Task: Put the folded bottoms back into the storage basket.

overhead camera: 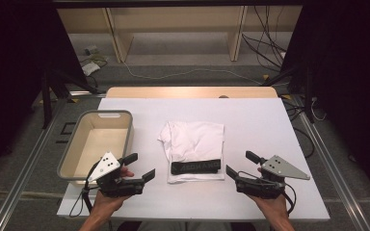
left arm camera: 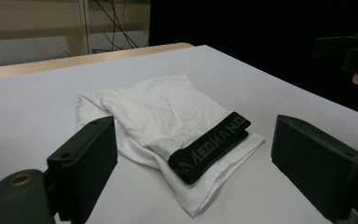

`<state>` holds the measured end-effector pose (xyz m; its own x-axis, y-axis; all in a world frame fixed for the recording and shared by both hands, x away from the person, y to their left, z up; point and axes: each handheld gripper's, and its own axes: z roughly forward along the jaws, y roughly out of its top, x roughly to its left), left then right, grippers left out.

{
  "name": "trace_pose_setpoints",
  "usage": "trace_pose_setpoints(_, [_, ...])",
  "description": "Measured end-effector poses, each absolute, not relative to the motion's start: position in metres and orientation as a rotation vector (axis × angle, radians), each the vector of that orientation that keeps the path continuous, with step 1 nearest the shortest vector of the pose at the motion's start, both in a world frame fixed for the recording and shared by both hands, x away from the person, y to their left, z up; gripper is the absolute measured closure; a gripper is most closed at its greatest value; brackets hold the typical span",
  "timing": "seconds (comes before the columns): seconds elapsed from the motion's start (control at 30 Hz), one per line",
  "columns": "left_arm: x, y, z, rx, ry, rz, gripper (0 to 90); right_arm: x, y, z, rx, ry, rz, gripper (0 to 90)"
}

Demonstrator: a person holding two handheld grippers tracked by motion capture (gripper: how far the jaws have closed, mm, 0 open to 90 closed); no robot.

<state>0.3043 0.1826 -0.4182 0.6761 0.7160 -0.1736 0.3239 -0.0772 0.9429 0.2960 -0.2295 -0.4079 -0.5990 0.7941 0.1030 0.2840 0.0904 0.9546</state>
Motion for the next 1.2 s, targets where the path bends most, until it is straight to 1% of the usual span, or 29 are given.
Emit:
trace_pose_setpoints(0.33, [0.306,0.179,-0.421,1.696,0.881,0.379,13.9,0.298,-0.229,-0.406,1.052,1.924,1.509,16.3])
trace_pose_setpoints(0.6, [0.311,0.176,-0.424,1.708,0.968,0.336,15.1,0.309,-0.23,-0.403,1.05,1.932,1.482,16.1])
trace_pose_setpoints(0.73, [0.316,0.172,-0.427,1.709,1.011,0.287,15.3,0.326,-0.234,-0.402,1.05,1.941,1.438,15.9])
trace_pose_setpoints(0.77, [0.32,0.171,-0.428,1.701,1.038,0.25,15.3,0.329,-0.235,-0.403,1.06,1.948,1.438,15.8])
trace_pose_setpoints(0.87, [0.323,0.17,-0.43,1.702,1.065,0.221,15.7,0.335,-0.238,-0.404,1.075,1.951,1.436,15.9])
trace_pose_setpoints(0.9, [0.327,0.168,-0.433,1.707,1.094,0.186,15.9,0.341,-0.24,-0.404,1.089,1.962,1.428,15.8])
trace_pose_setpoints(1.07, [0.333,0.159,-0.435,1.745,1.124,0.142,15.9,0.357,-0.236,-0.41,1.12,2.001,1.375,15.5])
trace_pose_setpoints(1.2, [0.339,0.159,-0.437,1.73,1.165,0.108,15.9,0.365,-0.234,-0.412,1.13,2.01,1.368,15.5])
